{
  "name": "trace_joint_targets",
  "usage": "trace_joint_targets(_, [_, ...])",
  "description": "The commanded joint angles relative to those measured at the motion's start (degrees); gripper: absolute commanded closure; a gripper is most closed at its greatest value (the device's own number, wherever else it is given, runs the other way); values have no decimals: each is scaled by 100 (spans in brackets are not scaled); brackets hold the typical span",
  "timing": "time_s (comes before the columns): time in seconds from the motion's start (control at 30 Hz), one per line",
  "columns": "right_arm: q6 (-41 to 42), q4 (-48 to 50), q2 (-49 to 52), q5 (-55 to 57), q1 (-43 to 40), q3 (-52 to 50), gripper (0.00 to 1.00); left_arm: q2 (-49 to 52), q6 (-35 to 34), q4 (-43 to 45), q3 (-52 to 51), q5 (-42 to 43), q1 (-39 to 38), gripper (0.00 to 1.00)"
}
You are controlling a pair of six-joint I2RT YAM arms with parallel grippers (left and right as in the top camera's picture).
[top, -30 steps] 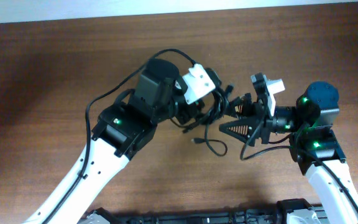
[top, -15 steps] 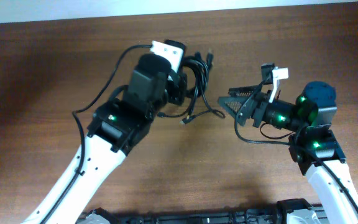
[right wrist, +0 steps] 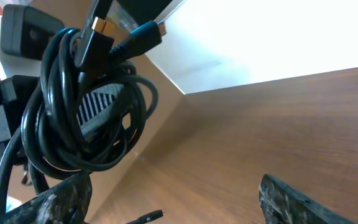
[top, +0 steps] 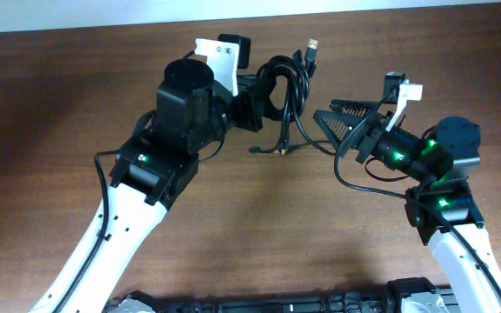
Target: Untangle cables
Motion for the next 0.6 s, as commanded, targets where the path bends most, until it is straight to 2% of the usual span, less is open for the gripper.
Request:
trace_joint_targets(0.0, [7, 37, -52, -439, 4, 76, 16, -13, -114, 103, 46, 437, 15, 100])
trace_joint_targets(0.13, [-245, 136, -52, -922, 4, 76, 16, -11, -114, 208, 46, 584, 15, 100])
trace_joint_targets(0.57, [-254, 640, -52, -1631, 7, 76, 17, 66, -111, 472, 46, 785, -166, 100])
